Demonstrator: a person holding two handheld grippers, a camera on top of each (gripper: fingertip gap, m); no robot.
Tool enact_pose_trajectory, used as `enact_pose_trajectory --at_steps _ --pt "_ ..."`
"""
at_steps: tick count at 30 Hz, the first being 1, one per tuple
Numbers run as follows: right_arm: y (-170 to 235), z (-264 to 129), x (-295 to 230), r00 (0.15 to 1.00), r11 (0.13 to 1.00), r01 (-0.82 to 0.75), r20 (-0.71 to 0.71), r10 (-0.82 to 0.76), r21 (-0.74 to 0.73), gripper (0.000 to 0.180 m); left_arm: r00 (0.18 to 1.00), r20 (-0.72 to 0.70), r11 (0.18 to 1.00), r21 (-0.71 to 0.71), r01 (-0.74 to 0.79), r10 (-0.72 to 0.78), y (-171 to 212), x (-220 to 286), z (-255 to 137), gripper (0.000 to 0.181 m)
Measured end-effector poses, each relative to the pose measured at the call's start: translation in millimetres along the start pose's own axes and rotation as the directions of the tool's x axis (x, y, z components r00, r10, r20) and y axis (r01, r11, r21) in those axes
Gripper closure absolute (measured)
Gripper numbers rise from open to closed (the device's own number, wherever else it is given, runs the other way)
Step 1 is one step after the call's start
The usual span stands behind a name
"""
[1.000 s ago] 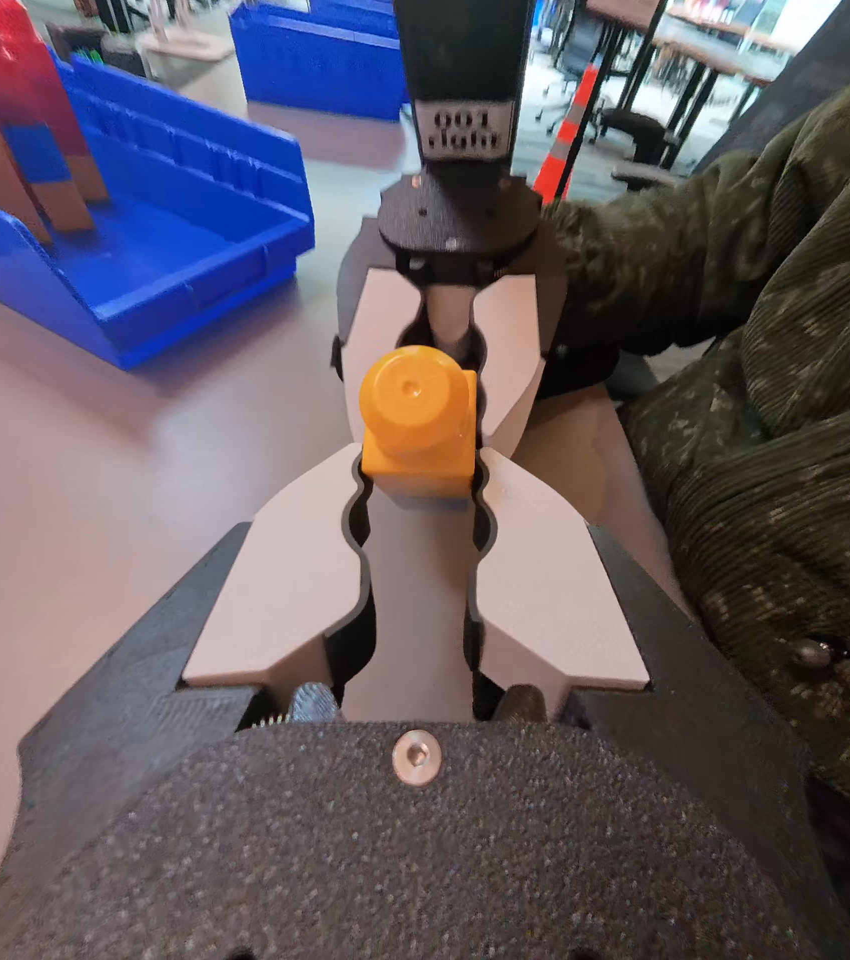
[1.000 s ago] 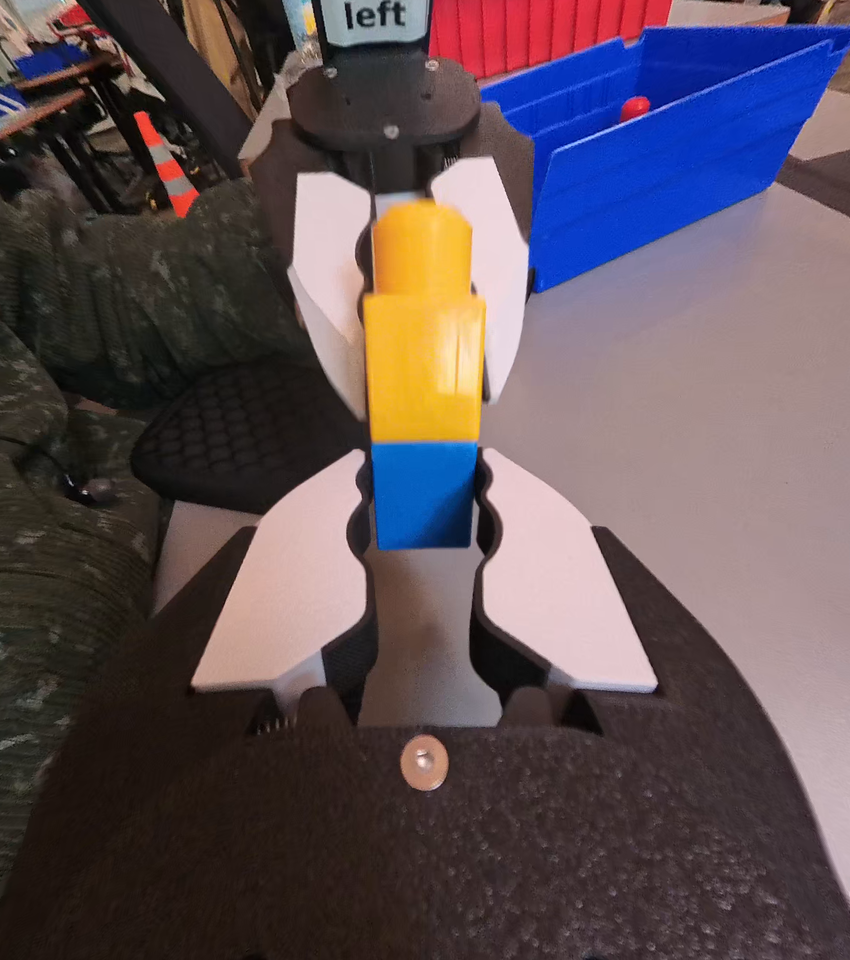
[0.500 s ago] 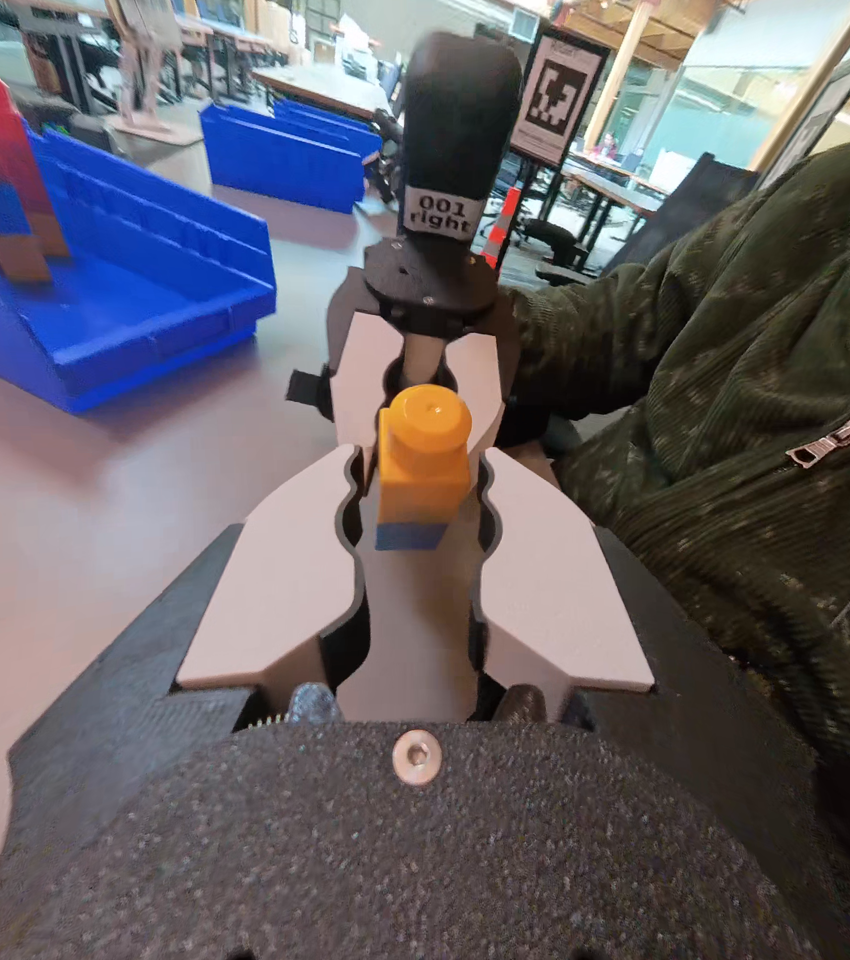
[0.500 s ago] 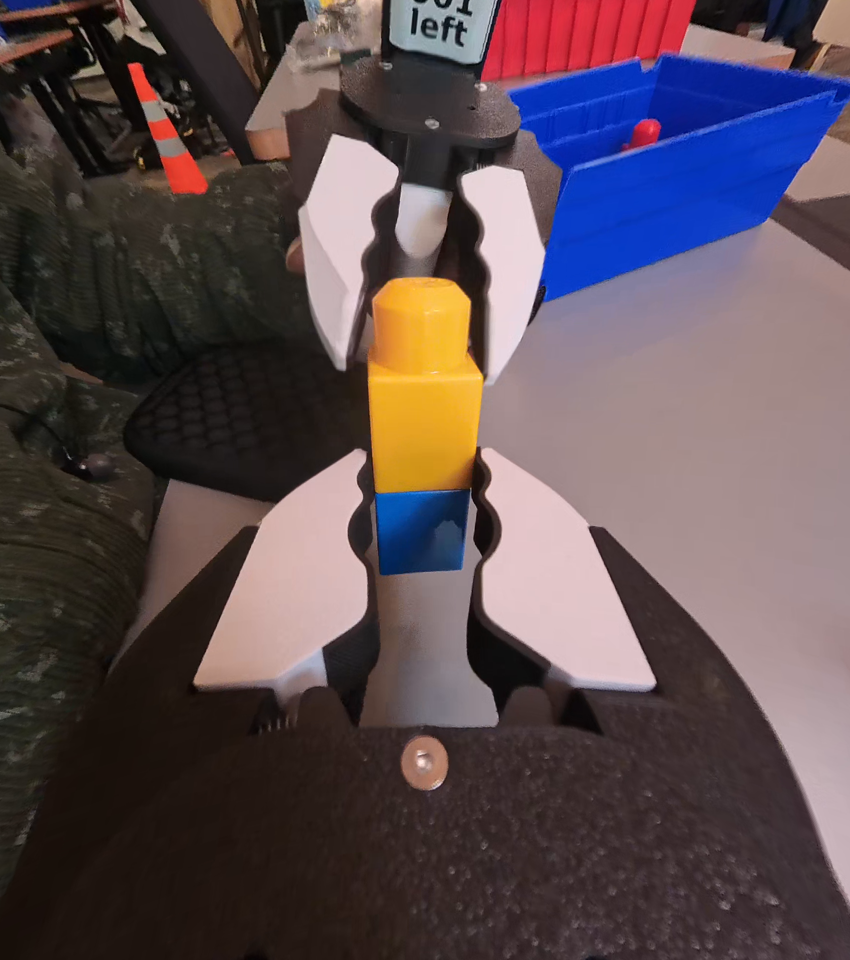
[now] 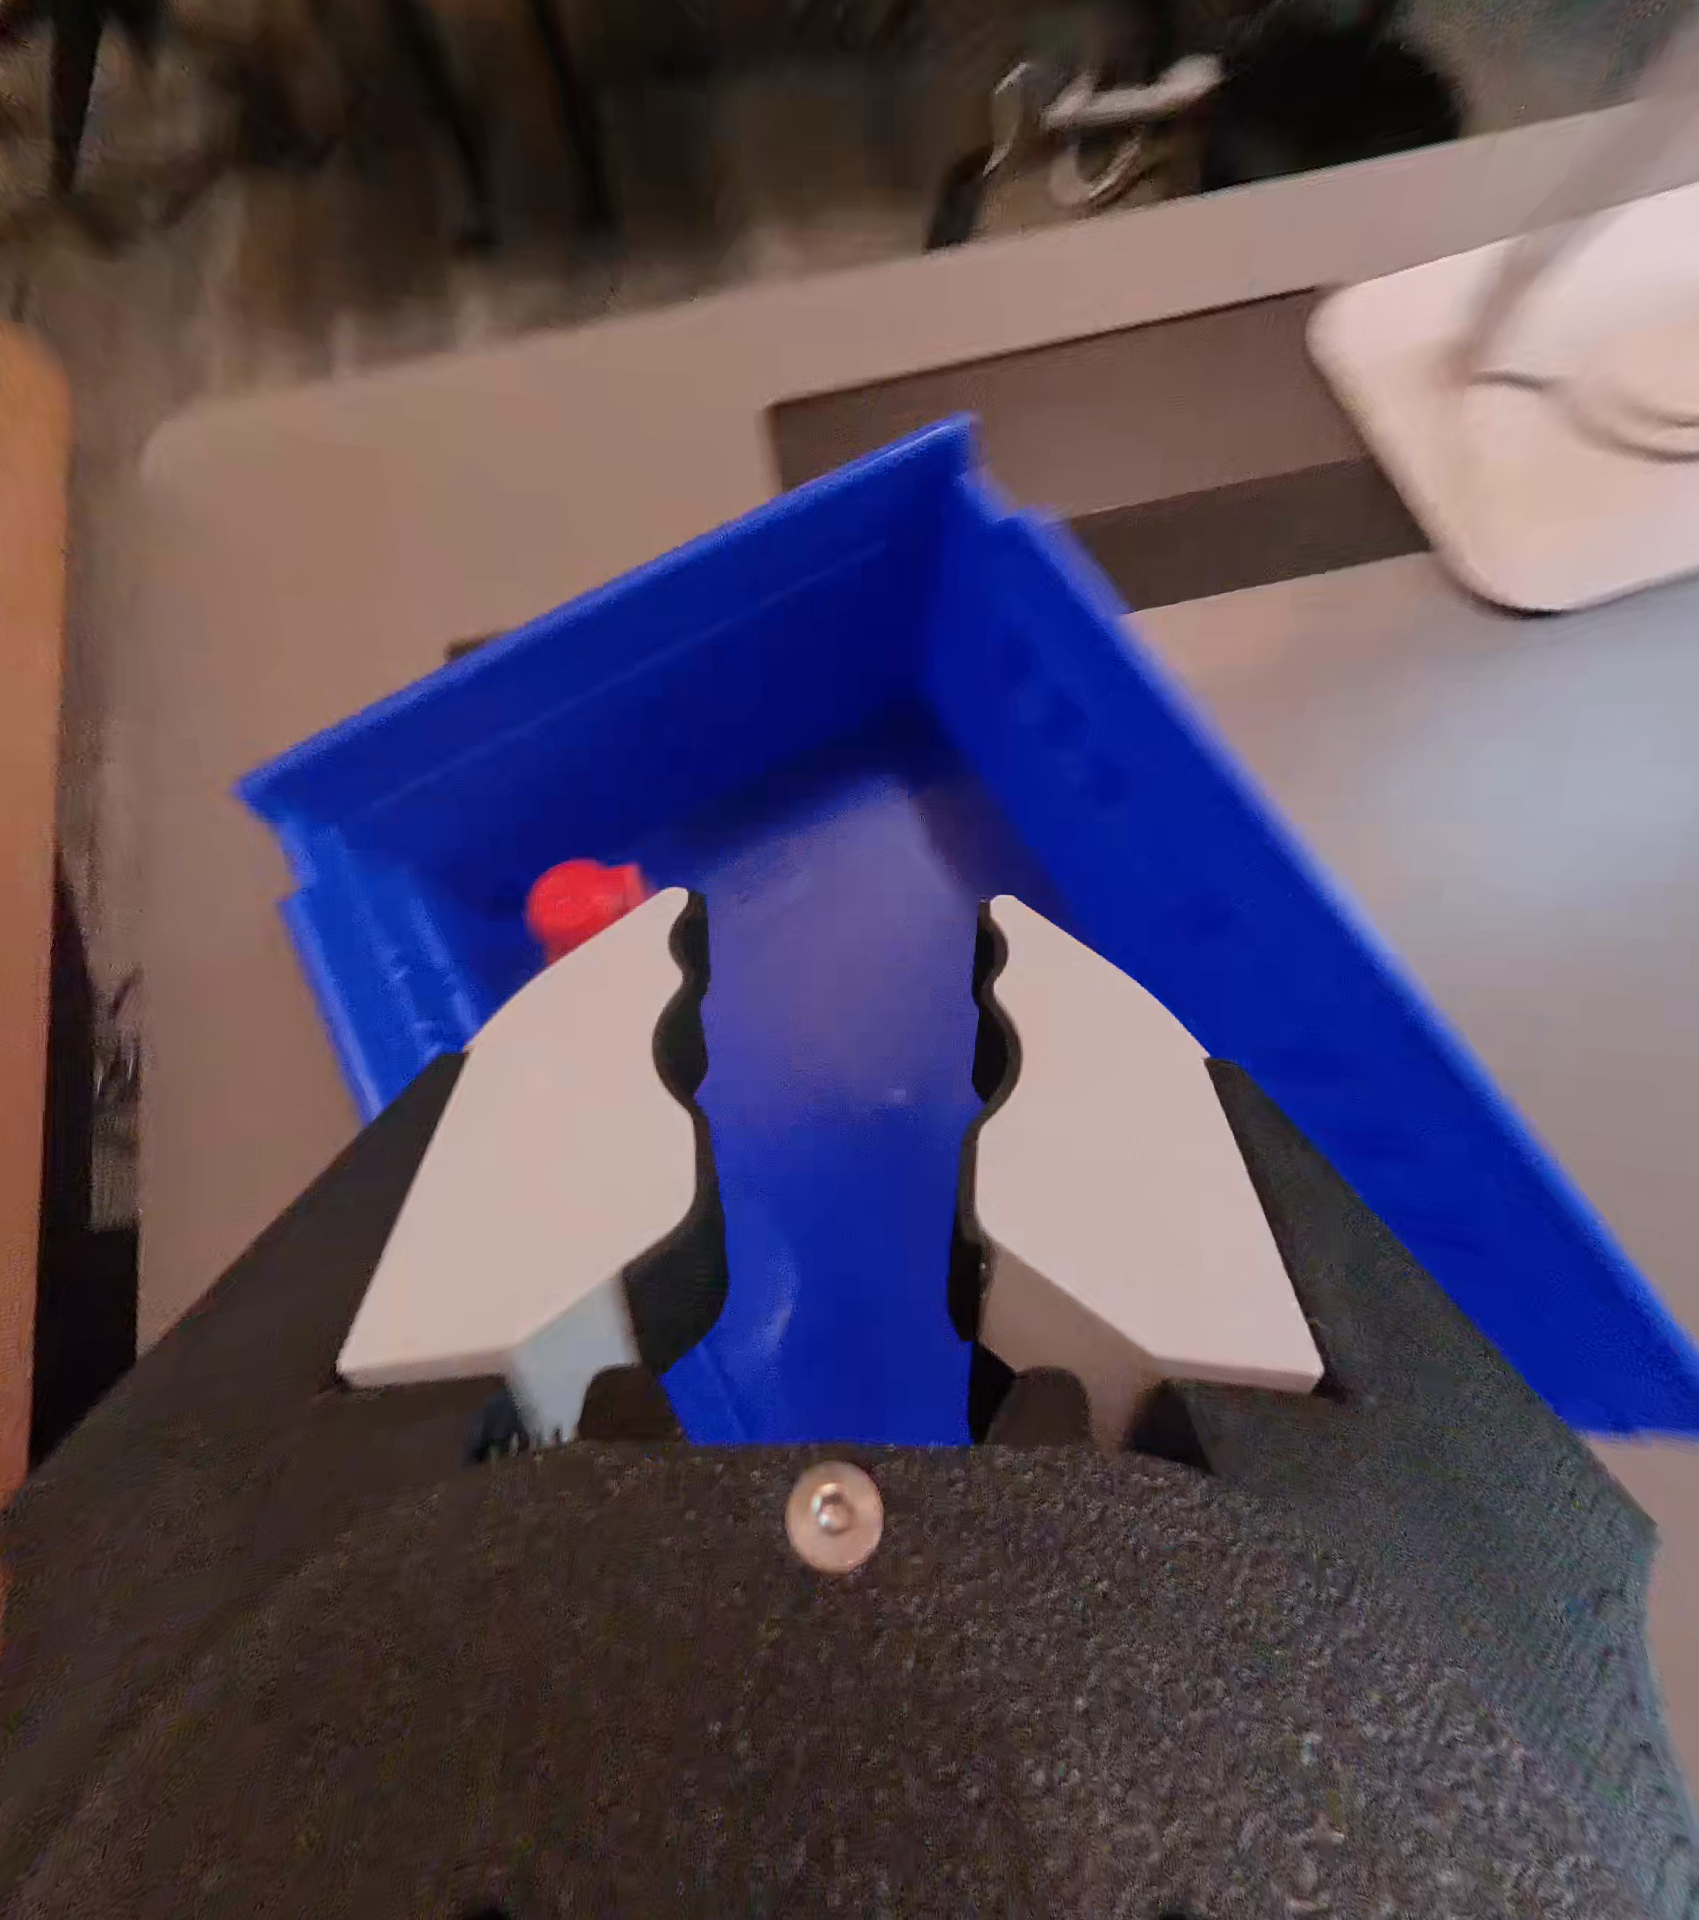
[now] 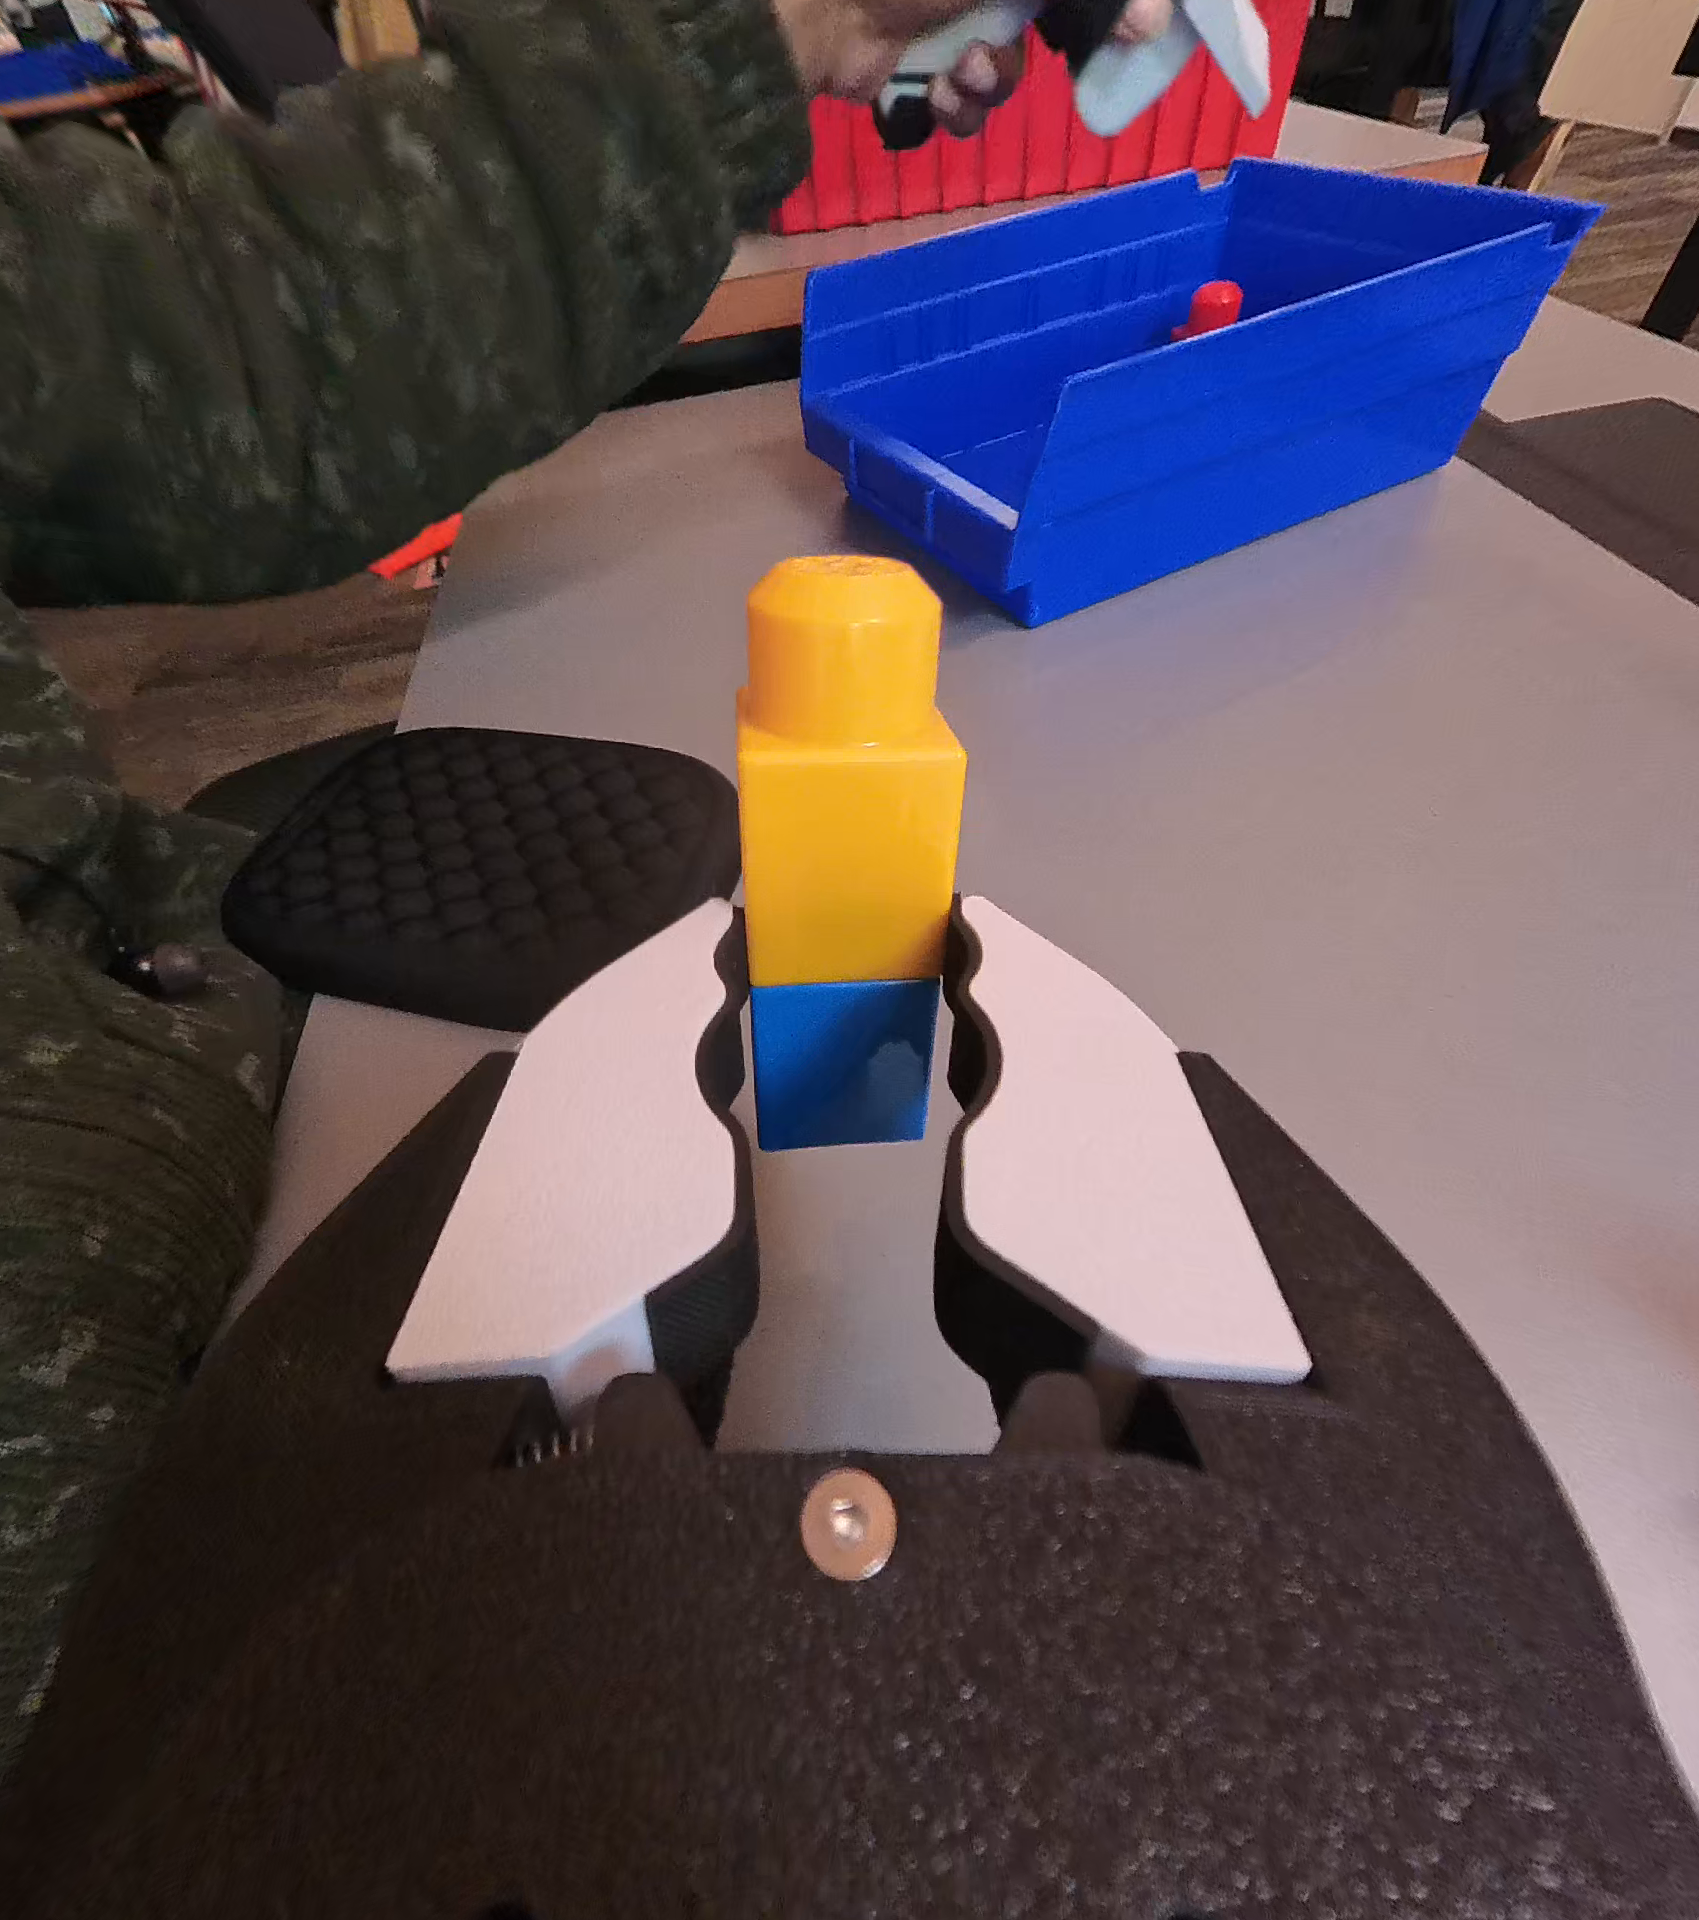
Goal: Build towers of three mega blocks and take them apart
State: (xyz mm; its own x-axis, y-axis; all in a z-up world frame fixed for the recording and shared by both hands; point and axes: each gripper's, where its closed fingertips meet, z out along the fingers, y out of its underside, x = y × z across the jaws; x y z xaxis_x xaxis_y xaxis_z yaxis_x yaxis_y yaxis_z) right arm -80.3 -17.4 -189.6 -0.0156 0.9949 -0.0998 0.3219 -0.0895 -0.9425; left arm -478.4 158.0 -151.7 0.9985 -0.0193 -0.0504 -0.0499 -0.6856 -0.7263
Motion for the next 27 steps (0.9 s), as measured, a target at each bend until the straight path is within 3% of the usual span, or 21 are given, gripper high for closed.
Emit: enact_pose_trajectory --at_steps 5,9,14,17,22,25,27 --pt "4.9 1.9 -2.2 1.0 1.0 -0.005 0.019 0.005 -0.018 0.144 0.976 0.197 0.97 -0.201 0.137 -0.097 36.9 -51.2 59.8 0.124" --pt "7.7 2.0 -3.5 0.999 1.0 -0.01 0.036 0.011 -0.027 0.144 0.944 0.327 0.946 -0.292 0.141 -0.039 50.1 -71.4 82.8 0.122" --pt "10.2 2.4 -4.2 0.999 0.999 -0.017 0.049 0.019 -0.035 0.144 0.917 0.389 0.893 -0.439 0.097 0.092 61.1 -82.2 98.0 0.122" --pt "9.9 1.2 -4.9 0.998 0.999 -0.012 0.054 0.014 -0.034 0.144 0.937 0.328 0.859 -0.507 0.068 0.12 72.4 -72.9 107.6 0.136" --pt "9.2 0.1 -3.8 0.998 0.999 -0.016 0.054 0.018 -0.028 0.144 0.957 0.219 0.894 -0.442 -0.075 0.189 48.1 -50.2 94.9 0.143" --pt "10.0 0.6 1.1 0.999 0.999 -0.026 0.025 0.027 -0.039 0.144 0.975 0.075 0.95 -0.251 -0.184 0.208 5.1 -4.9 60.9 0.143" --pt "11.9 1.9 3.6 0.999 0.998 -0.039 0.015 0.04 -0.051 0.144 0.955 -0.122 0.958 -0.07 -0.28 0.27 -21.5 54.0 24.9 0.143"
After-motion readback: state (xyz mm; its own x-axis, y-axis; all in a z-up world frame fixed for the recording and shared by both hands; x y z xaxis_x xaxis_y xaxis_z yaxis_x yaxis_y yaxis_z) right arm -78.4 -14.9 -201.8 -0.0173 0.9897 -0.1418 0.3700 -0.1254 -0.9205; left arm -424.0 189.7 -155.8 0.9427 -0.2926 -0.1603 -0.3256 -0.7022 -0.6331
